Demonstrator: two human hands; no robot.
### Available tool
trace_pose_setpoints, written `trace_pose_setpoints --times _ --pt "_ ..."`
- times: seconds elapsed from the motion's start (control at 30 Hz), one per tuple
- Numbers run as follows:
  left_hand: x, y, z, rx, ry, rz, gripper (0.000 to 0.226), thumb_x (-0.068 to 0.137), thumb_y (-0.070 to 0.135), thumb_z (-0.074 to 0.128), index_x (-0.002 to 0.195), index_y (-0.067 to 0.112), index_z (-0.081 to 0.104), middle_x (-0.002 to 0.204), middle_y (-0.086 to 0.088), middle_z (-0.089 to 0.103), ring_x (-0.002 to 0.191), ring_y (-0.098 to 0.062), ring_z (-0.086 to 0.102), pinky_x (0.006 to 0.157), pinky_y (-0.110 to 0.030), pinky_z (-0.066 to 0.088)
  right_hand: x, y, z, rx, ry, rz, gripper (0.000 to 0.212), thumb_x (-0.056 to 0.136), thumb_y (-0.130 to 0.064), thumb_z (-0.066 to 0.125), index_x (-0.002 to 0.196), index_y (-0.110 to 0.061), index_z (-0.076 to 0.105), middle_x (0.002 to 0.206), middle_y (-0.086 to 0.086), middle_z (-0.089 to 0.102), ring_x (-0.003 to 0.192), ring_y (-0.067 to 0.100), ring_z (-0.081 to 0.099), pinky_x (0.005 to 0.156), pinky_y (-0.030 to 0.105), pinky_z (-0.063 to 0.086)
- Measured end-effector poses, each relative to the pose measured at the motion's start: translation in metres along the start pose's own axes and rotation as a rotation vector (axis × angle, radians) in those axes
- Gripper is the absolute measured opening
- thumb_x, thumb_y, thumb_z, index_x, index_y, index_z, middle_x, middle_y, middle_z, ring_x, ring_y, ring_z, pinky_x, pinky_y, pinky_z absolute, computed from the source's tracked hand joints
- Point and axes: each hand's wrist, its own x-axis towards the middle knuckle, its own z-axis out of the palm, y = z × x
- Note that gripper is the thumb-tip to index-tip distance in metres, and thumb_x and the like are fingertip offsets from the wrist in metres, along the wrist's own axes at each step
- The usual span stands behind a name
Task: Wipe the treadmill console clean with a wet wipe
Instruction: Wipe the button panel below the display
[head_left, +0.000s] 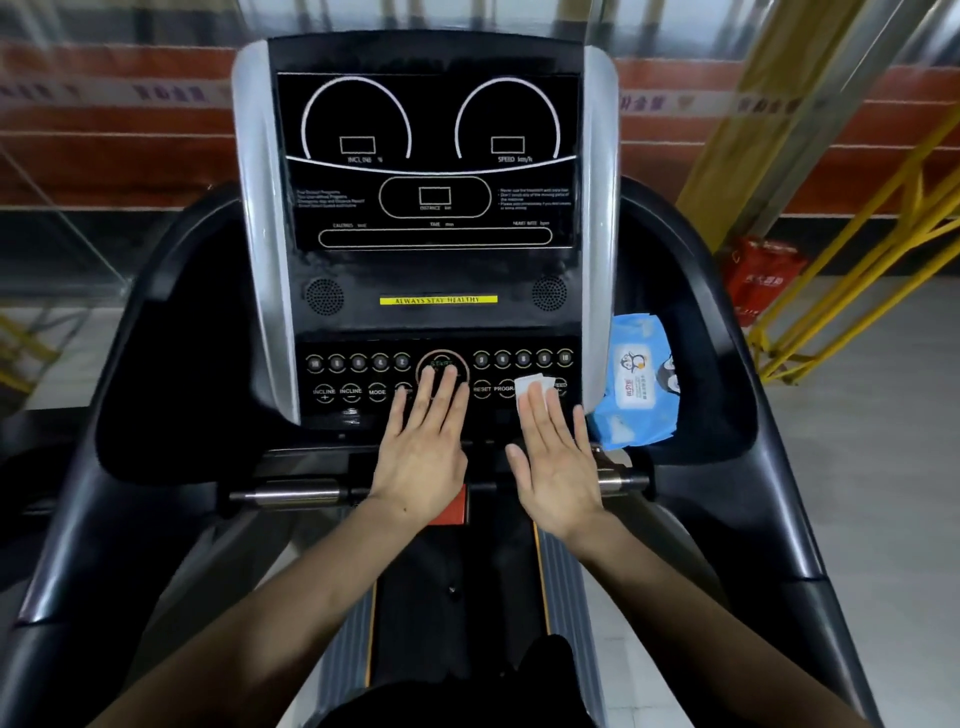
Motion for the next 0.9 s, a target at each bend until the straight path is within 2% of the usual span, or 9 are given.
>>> trace_pose_setpoints --times 0.17,0.33,0.5,0.63,0.8,0.9 --pt "-0.015 -0.031 -0.003 -0.012 0.0 -0.064 0.078 0.096 0.028 0.048 0.165 0.012 0.014 0.174 -0.009 -0.003 0.16 -0.029 -0.011 0.128 -0.056 0.011 0.013 -0.024 0.002 -0.009 0.006 -0.086 0.064 0.11 -0.046 0.016 0.167 -0.016 0.007 0.176 -0.001 -0.001 0.162 0.016 -0.009 0.131 0.051 0.0" --pt "-0.038 -0.068 -0.002 -0.013 -0.016 -0.139 0.079 0.094 0.025 0.052 0.164 0.012 0.016 0.174 -0.008 0.002 0.16 -0.029 -0.008 0.129 -0.055 0.007 0.03 -0.057 0.003 -0.043 -0.001 -0.169 0.064 0.112 -0.045 0.02 0.167 -0.016 0.007 0.176 -0.001 0.001 0.162 0.015 -0.007 0.131 0.05 0.0" --pt "-0.058 -0.11 -0.005 -0.01 -0.015 -0.217 0.079 0.095 0.024 0.052 0.164 0.01 0.015 0.174 -0.01 0.001 0.16 -0.029 -0.01 0.129 -0.054 0.005 0.056 -0.1 0.004 -0.1 -0.046 -0.268 0.064 0.111 -0.048 0.016 0.167 -0.016 0.012 0.175 -0.002 0.006 0.162 0.014 -0.005 0.131 0.051 0.003" --pt "-0.073 -0.142 -0.008 -0.028 -0.024 -0.283 0.081 0.094 0.022 0.048 0.164 0.009 0.01 0.173 -0.007 -0.007 0.159 -0.027 -0.014 0.129 -0.053 0.001 0.073 -0.14 0.007 -0.139 -0.018 -0.362 0.063 0.111 -0.044 0.021 0.166 -0.013 0.019 0.175 -0.002 0.01 0.162 0.015 -0.001 0.131 0.05 0.005" --pt "-0.087 -0.166 -0.01 -0.053 -0.057 -0.306 0.08 0.095 0.021 0.041 0.165 0.012 0.002 0.171 -0.002 -0.015 0.157 -0.029 -0.02 0.128 -0.053 -0.006 0.096 -0.186 0.016 -0.228 -0.046 -0.52 0.062 0.11 -0.04 0.025 0.166 -0.014 0.016 0.175 -0.001 0.01 0.162 0.015 -0.001 0.132 0.048 0.001" --pt "-0.091 -0.174 -0.013 -0.066 -0.076 -0.333 0.08 0.096 0.021 0.037 0.164 0.013 -0.003 0.171 -0.002 -0.019 0.157 -0.028 -0.022 0.128 -0.053 -0.005 0.1 -0.191 0.022 -0.28 -0.077 -0.61 0.062 0.11 -0.04 0.025 0.165 -0.012 0.02 0.174 0.001 0.013 0.162 0.019 0.001 0.131 0.049 0.007"
